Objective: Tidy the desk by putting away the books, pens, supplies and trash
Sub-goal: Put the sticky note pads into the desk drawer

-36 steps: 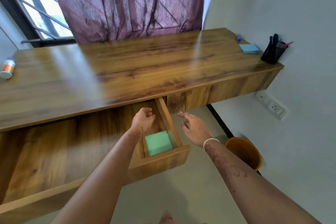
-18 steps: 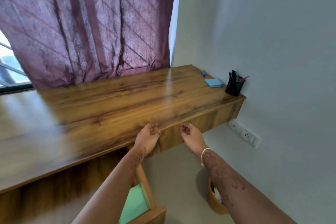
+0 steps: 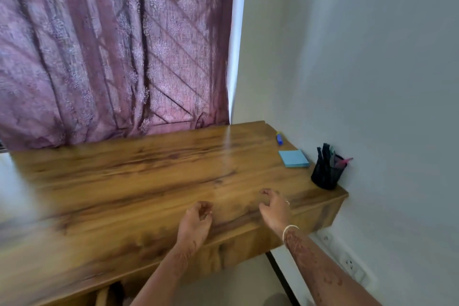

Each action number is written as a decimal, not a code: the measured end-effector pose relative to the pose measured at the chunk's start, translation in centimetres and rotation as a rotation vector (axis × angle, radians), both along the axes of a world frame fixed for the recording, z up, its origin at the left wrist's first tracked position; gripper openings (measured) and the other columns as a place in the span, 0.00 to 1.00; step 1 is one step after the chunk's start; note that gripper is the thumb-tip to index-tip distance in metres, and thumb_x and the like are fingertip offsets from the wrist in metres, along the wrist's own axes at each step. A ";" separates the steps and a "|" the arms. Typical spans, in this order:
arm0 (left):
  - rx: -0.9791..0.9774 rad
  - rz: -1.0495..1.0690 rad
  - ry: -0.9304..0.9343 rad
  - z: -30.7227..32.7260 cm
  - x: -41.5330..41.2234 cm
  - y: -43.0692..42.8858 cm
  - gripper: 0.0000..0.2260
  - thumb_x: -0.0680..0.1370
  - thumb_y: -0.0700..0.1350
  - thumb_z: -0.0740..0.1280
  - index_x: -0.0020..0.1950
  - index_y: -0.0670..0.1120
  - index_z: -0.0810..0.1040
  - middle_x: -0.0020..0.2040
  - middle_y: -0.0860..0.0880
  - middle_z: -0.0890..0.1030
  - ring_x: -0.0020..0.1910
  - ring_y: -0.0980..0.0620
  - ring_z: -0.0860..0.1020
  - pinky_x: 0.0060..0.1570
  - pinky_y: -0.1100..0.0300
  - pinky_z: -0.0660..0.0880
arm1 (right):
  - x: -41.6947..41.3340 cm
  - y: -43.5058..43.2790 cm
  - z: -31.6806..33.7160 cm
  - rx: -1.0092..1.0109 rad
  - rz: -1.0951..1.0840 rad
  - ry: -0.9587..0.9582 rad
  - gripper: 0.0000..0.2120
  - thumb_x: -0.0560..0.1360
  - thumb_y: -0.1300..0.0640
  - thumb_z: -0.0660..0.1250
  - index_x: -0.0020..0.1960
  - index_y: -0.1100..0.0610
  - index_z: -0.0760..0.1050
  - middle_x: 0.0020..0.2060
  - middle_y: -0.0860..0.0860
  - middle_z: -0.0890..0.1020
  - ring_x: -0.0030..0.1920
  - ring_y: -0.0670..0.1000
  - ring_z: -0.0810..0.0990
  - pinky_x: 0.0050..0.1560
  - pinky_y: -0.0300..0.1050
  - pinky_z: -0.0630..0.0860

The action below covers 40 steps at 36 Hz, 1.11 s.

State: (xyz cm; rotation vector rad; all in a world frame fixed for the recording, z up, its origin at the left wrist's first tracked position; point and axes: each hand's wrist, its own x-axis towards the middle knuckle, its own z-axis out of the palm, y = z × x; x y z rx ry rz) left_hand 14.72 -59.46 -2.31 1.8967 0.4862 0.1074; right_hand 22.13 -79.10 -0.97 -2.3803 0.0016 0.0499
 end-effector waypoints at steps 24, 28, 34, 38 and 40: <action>0.423 -0.010 0.201 -1.2 14.2 -6.1 0.25 0.69 0.59 0.74 0.64 0.62 0.73 0.69 0.60 0.69 0.70 0.51 0.63 0.65 0.49 0.60 | 20.9 -5.7 -3.5 -0.225 -0.269 -0.050 0.41 0.74 0.48 0.69 0.76 0.62 0.50 0.77 0.62 0.50 0.76 0.63 0.48 0.74 0.57 0.56; 0.425 0.017 0.192 -1.4 14.5 -6.3 0.26 0.68 0.59 0.75 0.64 0.62 0.73 0.68 0.61 0.70 0.69 0.52 0.64 0.65 0.49 0.61 | 22.6 -5.9 -3.6 -0.193 -0.307 -0.057 0.43 0.73 0.47 0.71 0.76 0.62 0.51 0.76 0.62 0.49 0.77 0.63 0.46 0.74 0.57 0.53; 0.415 0.018 0.191 -1.5 14.6 -6.2 0.27 0.68 0.60 0.75 0.65 0.62 0.72 0.69 0.61 0.69 0.69 0.52 0.64 0.66 0.48 0.60 | 24.2 -6.5 -3.6 -0.198 -0.368 -0.014 0.47 0.69 0.43 0.72 0.76 0.62 0.50 0.76 0.63 0.48 0.77 0.63 0.47 0.74 0.60 0.56; 0.425 0.017 0.196 -1.4 14.7 -6.2 0.27 0.68 0.60 0.74 0.65 0.62 0.72 0.69 0.61 0.69 0.69 0.52 0.63 0.65 0.49 0.60 | 24.6 -6.5 -3.7 -0.229 -0.398 -0.009 0.47 0.69 0.41 0.71 0.75 0.62 0.52 0.76 0.63 0.52 0.76 0.63 0.50 0.74 0.61 0.55; 0.413 0.022 0.190 -1.5 14.7 -6.2 0.27 0.68 0.60 0.75 0.65 0.62 0.72 0.68 0.61 0.70 0.69 0.52 0.64 0.65 0.50 0.60 | 24.7 -6.6 -4.0 -0.252 -0.396 -0.046 0.44 0.70 0.42 0.71 0.74 0.63 0.55 0.74 0.64 0.58 0.74 0.64 0.55 0.72 0.61 0.57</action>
